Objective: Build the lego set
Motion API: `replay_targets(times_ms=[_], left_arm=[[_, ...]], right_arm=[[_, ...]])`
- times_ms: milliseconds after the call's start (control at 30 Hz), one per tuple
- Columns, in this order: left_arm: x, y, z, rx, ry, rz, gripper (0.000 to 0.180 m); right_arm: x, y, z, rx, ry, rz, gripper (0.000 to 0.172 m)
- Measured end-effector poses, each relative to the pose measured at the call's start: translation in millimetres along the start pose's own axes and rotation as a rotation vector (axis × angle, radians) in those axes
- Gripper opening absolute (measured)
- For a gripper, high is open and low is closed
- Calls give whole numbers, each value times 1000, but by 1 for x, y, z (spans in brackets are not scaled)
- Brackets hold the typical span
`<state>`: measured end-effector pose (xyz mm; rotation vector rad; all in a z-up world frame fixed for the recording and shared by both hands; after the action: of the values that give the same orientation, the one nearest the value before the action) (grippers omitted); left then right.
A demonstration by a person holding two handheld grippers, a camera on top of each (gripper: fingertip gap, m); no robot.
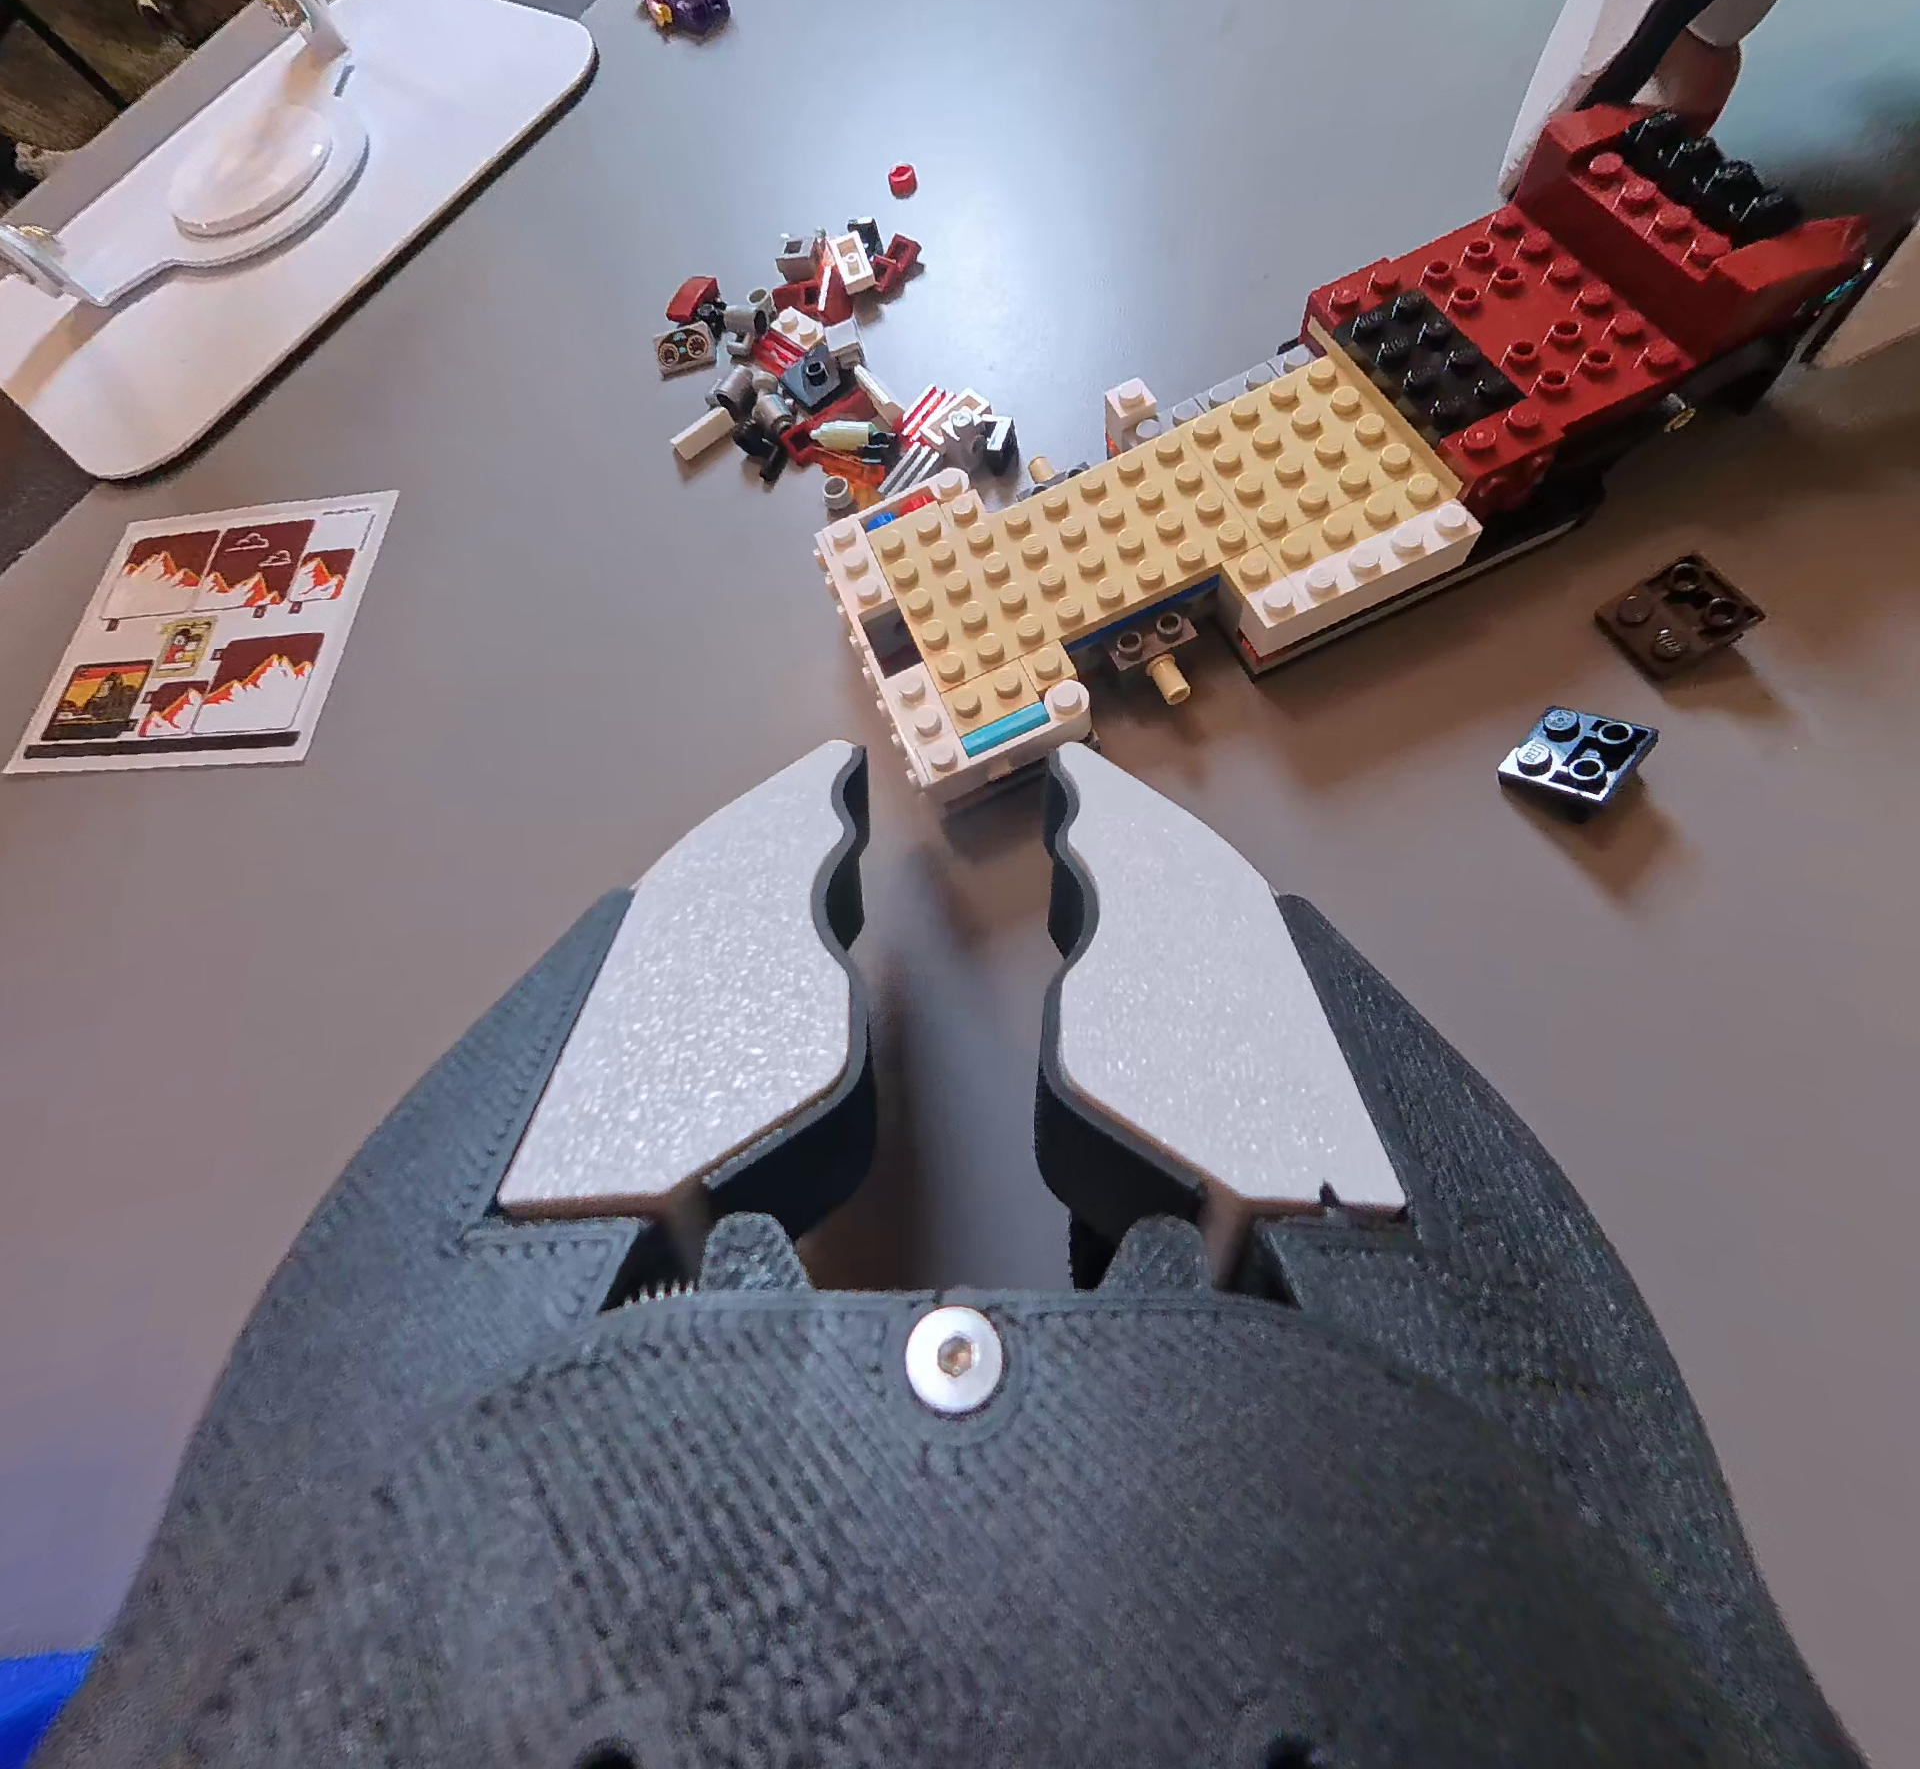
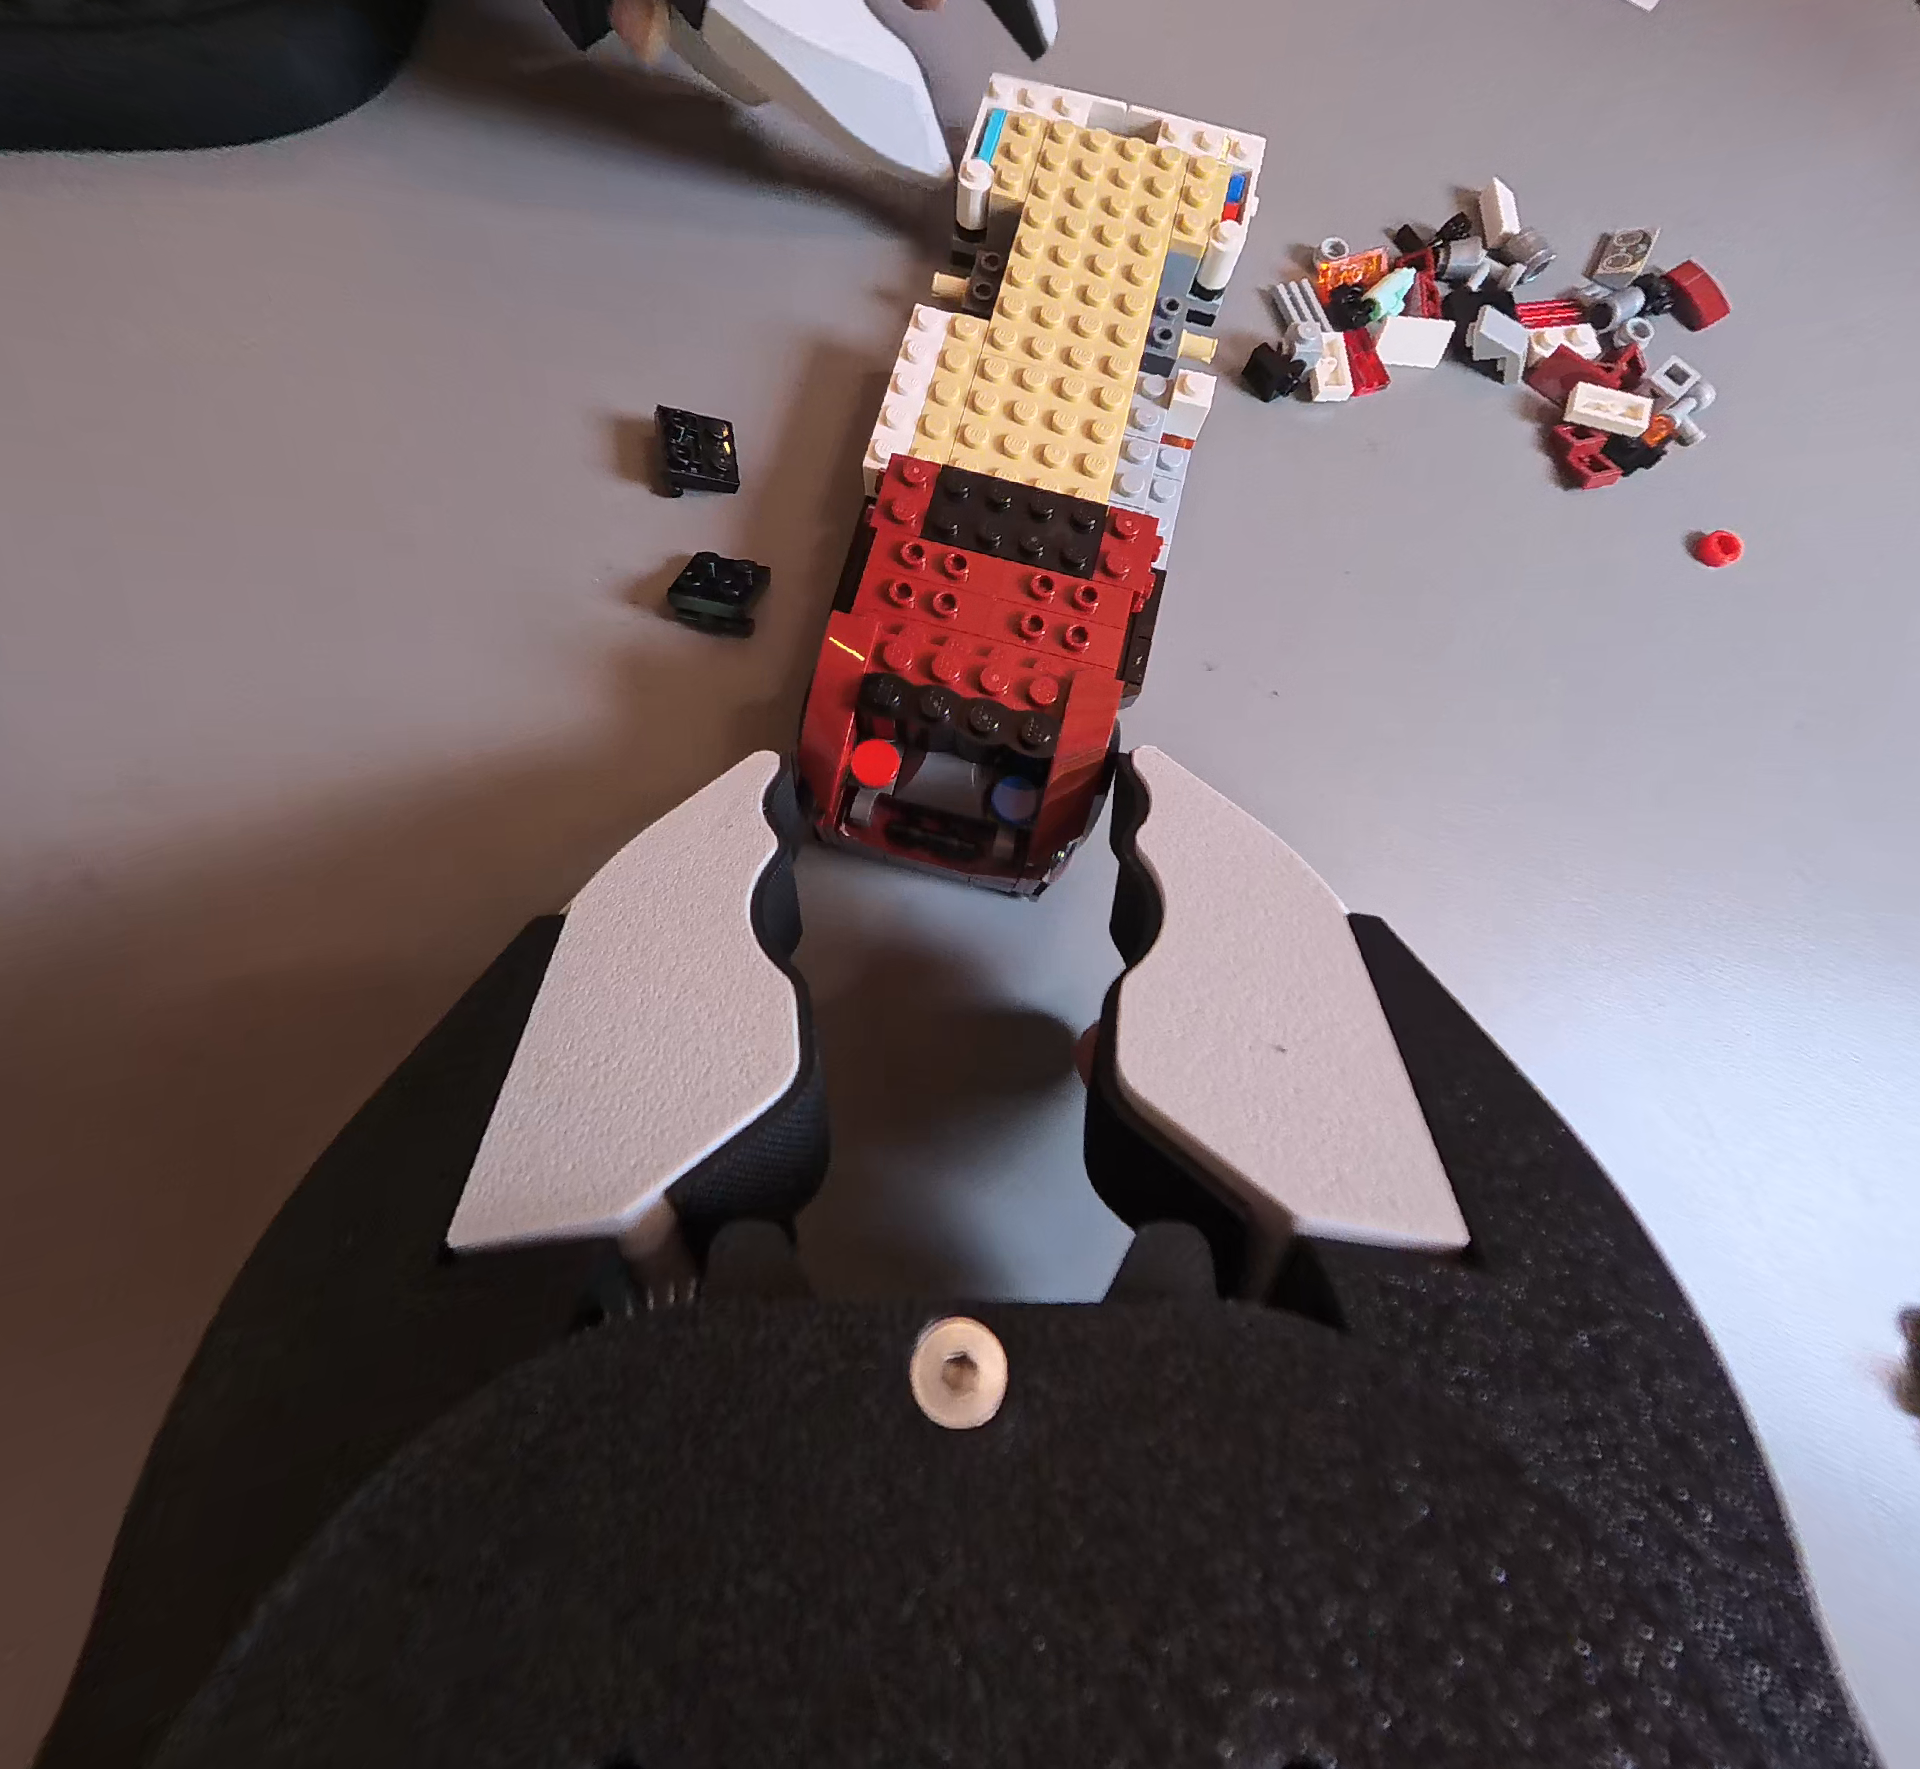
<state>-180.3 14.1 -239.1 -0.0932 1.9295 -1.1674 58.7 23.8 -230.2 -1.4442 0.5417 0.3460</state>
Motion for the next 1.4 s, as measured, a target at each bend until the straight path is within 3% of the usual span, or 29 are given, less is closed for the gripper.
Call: replay_targets(times_ms=[633,767,800,867,933,967,1067,1400], left_arm=[[-1,5,2,-51,34,-26,32],[-2,-4,-1,-94,65,-5,33],[-4,-10,1,-72,79,28,31],[-10,-22,17,112,168,109,24],[-9,-24,40,335,216,83,30],[-7,-23,48,380,244,52,33],[-3,-16,66,392,357,0,35],[-7,-8,77,294,419,-12,13]], right_arm=[[-4,-1,-22,21,-52,-51,58],[-13,-18,-31,66,-79,-2,56],[-15,-22,-35,53,-85,11,54],[-17,-22,-46,10,-95,11,52],[-14,-18,-51,-16,-100,-7,52],[-12,-16,-51,-17,-95,-14,52],[-6,-15,-49,-8,-60,-20,52],[4,-21,-39,78,9,5,52]])
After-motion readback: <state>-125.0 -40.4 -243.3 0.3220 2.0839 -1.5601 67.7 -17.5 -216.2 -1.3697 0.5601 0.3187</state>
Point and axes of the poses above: each gripper's, where its closed fingertips meet, y out along the fingers, x out of its underside, z = x × y across the jaws, the point moved 8 cm from there along -y, back along the fingers, and after that the axes turned 14 degrees about -z, right-handed, at the moved point
